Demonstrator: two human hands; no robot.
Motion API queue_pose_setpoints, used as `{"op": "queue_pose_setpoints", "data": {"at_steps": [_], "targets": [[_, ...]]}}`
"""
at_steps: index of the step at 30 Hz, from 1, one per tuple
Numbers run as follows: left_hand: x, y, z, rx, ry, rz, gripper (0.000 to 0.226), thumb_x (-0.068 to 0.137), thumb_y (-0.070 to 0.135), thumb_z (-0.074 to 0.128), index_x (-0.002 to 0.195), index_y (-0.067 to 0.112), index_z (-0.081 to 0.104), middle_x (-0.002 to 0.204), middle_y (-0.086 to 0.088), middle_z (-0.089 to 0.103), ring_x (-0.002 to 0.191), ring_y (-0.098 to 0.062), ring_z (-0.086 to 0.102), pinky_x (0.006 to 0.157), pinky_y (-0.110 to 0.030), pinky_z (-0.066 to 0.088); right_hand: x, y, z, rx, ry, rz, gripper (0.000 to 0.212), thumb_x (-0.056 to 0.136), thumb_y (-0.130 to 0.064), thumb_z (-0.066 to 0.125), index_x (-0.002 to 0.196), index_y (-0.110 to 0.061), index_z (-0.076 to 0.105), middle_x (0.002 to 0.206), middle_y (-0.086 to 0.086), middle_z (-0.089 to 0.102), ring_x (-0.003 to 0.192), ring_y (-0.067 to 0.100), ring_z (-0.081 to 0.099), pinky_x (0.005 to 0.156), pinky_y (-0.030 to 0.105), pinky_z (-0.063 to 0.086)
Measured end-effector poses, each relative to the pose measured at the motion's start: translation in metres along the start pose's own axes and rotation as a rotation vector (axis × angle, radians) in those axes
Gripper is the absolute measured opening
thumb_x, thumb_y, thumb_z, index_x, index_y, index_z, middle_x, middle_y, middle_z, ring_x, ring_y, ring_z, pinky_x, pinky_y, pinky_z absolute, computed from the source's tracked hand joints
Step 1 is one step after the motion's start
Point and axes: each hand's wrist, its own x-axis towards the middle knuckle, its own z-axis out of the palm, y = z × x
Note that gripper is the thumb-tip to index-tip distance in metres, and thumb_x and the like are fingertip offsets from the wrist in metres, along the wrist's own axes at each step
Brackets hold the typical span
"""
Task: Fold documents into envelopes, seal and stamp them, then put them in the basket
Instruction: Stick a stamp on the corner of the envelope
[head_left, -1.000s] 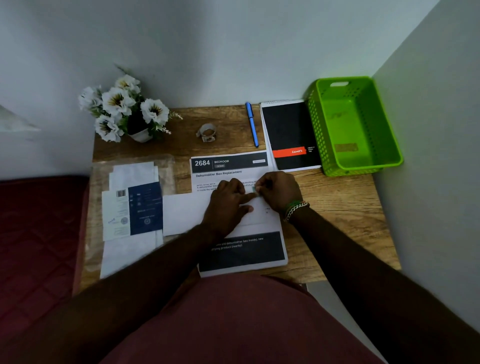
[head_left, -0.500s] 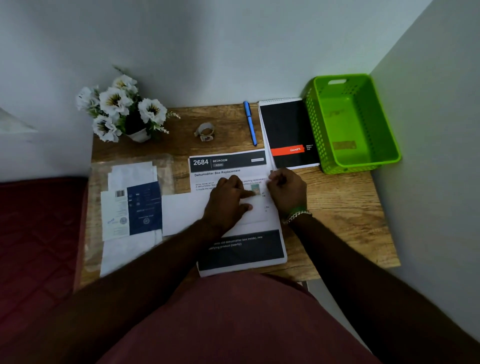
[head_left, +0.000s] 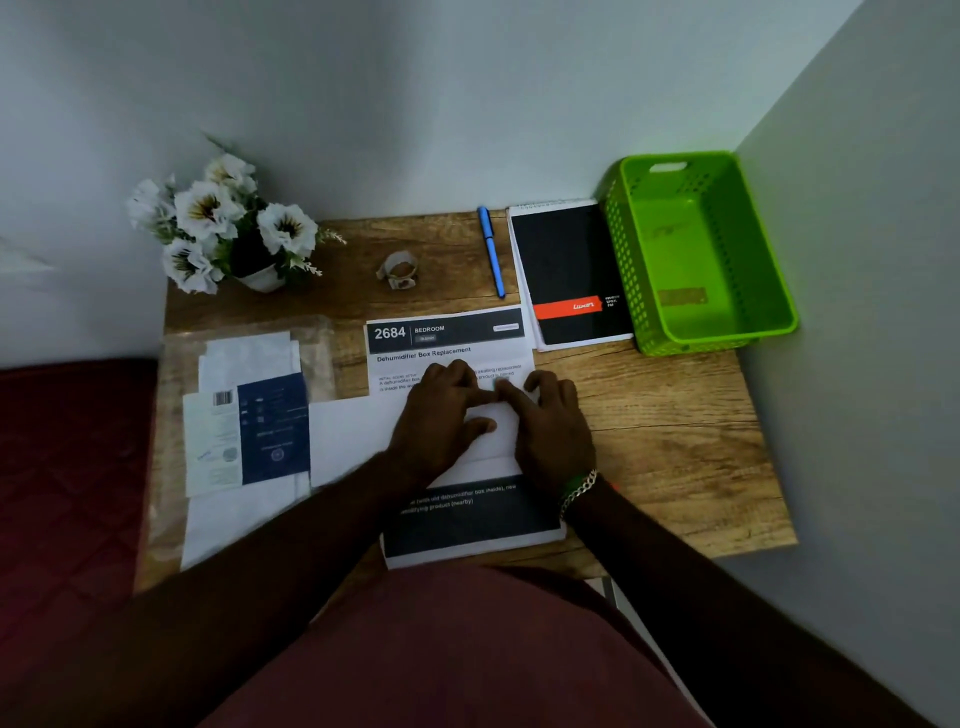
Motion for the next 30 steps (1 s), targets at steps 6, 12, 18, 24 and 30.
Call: {"op": "queue_pose_setpoints", "data": {"at_steps": [6,12,18,24,30], "targets": [[0.003,0.002,-0.002,0.007,-0.019,-0.007,0.042,0.086,0.041,0.075,0.128,0.033,0.068,0.111,0.0,0.053,0.104,-0.021,0.045,0.089,-0.037,0.042,-0.003,-0.001,0.009,-0.149,0.001,-0.028,0.054,0.086,-0.027,0.046,0.138,-0.018,0.057,0.121,0.016,0.057,0.093,0.032,0.056,0.06,0.035,0.045],[0.006,-0.001,-0.004,-0.026,-0.035,-0.025,0.044,0.082,0.042,0.079,0.124,0.031,0.071,0.115,0.0,0.055,0.108,-0.022,0.046,0.09,-0.036,0.041,0.0,-0.011,0.006,0.076,0.028,0.165,0.052,0.085,-0.018,0.045,0.135,-0.005,0.054,0.128,0.018,0.054,0.105,0.032,0.056,0.078,0.04,0.052],[0.007,-0.003,-0.005,-0.15,0.009,-0.045,0.053,0.072,0.036,0.088,0.12,0.029,0.066,0.107,0.004,0.058,0.102,-0.018,0.049,0.088,-0.037,0.044,0.023,0.004,-0.016,0.518,0.124,0.367,0.009,0.088,-0.016,0.07,0.097,-0.013,0.069,0.092,0.001,0.07,0.081,0.013,0.064,0.077,0.033,0.056],[0.007,-0.001,-0.006,-0.121,-0.016,-0.035,0.059,0.076,0.039,0.085,0.13,0.028,0.063,0.107,0.005,0.055,0.104,-0.019,0.047,0.088,-0.034,0.04,0.028,0.0,-0.009,0.544,0.052,0.423,0.012,0.078,-0.023,0.082,0.081,-0.016,0.073,0.072,-0.009,0.067,0.065,0.0,0.062,0.065,0.015,0.049],[0.012,-0.004,-0.005,-0.143,-0.036,-0.065,0.061,0.072,0.041,0.087,0.128,0.029,0.065,0.109,0.003,0.058,0.106,-0.02,0.049,0.091,-0.037,0.042,0.028,-0.007,-0.005,0.492,0.014,0.473,0.013,0.077,-0.03,0.082,0.077,-0.019,0.074,0.073,-0.006,0.072,0.067,0.005,0.065,0.064,0.019,0.05]]}}
